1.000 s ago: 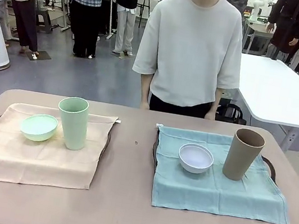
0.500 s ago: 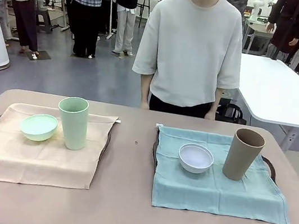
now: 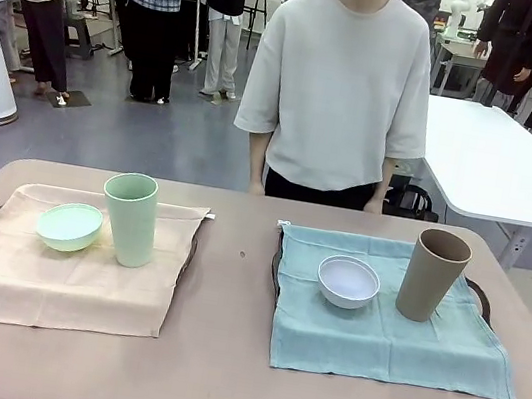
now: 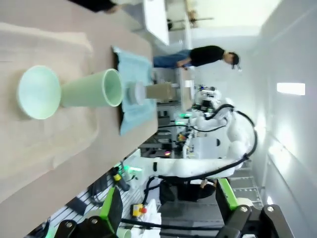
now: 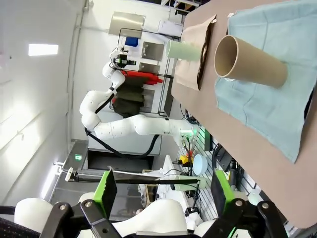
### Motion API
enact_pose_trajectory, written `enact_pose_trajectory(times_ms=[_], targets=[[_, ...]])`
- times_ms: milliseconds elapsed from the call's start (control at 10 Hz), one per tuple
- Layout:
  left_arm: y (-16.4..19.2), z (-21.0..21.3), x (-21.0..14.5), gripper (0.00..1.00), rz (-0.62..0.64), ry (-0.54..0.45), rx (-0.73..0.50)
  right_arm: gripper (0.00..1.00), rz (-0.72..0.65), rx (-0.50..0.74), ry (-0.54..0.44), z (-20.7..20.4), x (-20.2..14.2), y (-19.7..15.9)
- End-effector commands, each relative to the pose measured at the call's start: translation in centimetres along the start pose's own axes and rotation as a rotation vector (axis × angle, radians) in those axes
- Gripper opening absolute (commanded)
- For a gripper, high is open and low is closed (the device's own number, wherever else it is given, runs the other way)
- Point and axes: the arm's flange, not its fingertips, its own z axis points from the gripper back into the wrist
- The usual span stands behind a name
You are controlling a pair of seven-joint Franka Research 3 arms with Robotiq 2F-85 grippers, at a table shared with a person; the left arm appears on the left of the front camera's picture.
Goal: Set up a tray with a mat and arrange the tableware.
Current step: Place the Picnic Bowl and Reusable plastic cup back onto the Handle tray in front of the human's position.
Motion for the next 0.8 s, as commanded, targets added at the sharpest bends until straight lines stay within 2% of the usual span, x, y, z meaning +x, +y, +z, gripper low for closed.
enact_pose_trajectory(times_ms=[0,300,400,700], targets=[[0.9,0.4,0.6,1.0,-0.006,-0.004,-0.02,1.0,-0.014,0.047,0.006,6.0,-0.3,2.4],[0.4,-0.9,2.1,1.0,-0.016,0.008,0.064,1.0,-0.088,0.01,-0.05,4.2,-0.1,3.5],[1.1,0.0,0.7,1.0,0.013,0.001,-0.003,1.0,-0.029,-0.005,-0.008,0.3,-0.1,0.2],[1.1,0.0,0.7,1.0,0.013,0.001,-0.003,1.0,-0.029,-0.005,-0.008,0.3,-0.1,0.2]])
